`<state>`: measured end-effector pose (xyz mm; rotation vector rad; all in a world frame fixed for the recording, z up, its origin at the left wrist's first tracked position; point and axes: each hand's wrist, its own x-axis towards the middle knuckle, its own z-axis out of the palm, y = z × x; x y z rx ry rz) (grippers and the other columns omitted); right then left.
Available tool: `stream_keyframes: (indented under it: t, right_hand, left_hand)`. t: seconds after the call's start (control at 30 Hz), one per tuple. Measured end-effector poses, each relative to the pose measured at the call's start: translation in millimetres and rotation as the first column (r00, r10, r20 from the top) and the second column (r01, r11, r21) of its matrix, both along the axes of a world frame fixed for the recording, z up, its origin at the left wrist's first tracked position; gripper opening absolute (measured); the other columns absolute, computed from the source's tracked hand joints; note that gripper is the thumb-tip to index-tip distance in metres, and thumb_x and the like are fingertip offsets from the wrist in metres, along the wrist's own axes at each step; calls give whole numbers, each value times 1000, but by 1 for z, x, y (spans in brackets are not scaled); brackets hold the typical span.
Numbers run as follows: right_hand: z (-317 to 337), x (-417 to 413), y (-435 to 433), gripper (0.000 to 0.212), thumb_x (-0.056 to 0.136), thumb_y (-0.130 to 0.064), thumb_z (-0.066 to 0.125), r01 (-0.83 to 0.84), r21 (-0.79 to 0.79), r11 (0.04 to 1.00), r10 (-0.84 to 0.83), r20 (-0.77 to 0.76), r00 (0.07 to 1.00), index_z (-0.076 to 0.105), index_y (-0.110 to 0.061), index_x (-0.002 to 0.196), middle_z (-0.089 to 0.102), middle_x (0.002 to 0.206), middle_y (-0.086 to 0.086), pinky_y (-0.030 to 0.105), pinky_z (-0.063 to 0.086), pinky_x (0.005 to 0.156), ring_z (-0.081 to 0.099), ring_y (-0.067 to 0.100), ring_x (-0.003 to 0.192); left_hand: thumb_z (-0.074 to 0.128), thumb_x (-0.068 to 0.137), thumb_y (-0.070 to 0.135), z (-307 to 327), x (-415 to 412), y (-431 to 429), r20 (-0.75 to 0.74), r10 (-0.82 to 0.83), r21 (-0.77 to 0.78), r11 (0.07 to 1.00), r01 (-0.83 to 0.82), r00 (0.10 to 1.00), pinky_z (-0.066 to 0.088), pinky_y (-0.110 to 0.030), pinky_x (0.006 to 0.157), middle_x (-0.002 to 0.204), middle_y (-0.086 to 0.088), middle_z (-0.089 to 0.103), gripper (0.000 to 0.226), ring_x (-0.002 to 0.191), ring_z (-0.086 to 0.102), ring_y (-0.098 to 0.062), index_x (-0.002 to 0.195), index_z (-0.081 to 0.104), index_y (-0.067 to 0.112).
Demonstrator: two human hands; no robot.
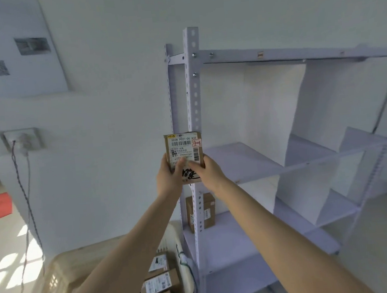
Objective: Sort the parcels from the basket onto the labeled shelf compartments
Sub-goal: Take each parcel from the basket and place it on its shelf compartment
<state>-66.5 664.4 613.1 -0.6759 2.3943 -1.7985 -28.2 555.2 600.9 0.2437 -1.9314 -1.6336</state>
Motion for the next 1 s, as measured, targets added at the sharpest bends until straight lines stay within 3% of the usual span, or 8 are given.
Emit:
stream_keyframes:
  t: [0.13, 0.27, 0.43, 0.6, 1.0]
  right_hand:
    - [-9, -13, 34, 43, 99, -37, 52, 84, 21, 996, -84, 9, 996, 51, -16, 137, 60, 132, 1, 25, 42, 91, 56, 19, 120]
    - [-19, -33, 65, 44, 97, -41, 54, 146, 57, 988, -147, 22, 989, 52, -18, 135, 62, 130, -1, 28, 45, 94, 58, 18, 119]
    - [-37, -58, 98, 43, 97, -39, 53, 221, 101, 970, -226, 41, 973, 53, -19, 135, 63, 129, -1, 37, 46, 102, 58, 18, 118]
    - [-44, -81, 115, 41, 97, -36, 54, 280, 82, 956, -285, 51, 957, 54, -17, 134, 64, 128, 0, 33, 47, 98, 59, 18, 116]
    - [-87, -111, 157, 40, 96, -31, 59, 197, 61, 979, -204, 133, 970, 54, -17, 133, 65, 126, -1, 32, 48, 98, 61, 16, 113]
  left_hand:
    - [55, 96, 30, -5, -14, 30, 18, -75, -42, 996, 75, 997, 48, -22, 76, 102, 11, 63, 31, 91, 62, -8, 125, 53, 18]
    - [56, 95, 36, -16, -35, 58, 55, -117, -59, 991, 121, 992, 45, -16, 68, 105, 10, 65, 35, 84, 60, 0, 126, 52, 20]
    - [56, 95, 36, -30, -62, 85, 97, -206, -77, 974, 214, 974, 44, -15, 65, 105, 11, 64, 33, 89, 62, -7, 124, 52, 21]
    - [56, 95, 36, -39, -95, 100, 127, -255, -73, 961, 265, 959, 46, -22, 70, 102, 12, 62, 33, 89, 62, -9, 124, 50, 22]
    - [62, 92, 32, -80, -124, 134, 223, -235, -58, 966, 253, 946, 45, -16, 65, 108, 8, 62, 42, 88, 61, -9, 130, 48, 18]
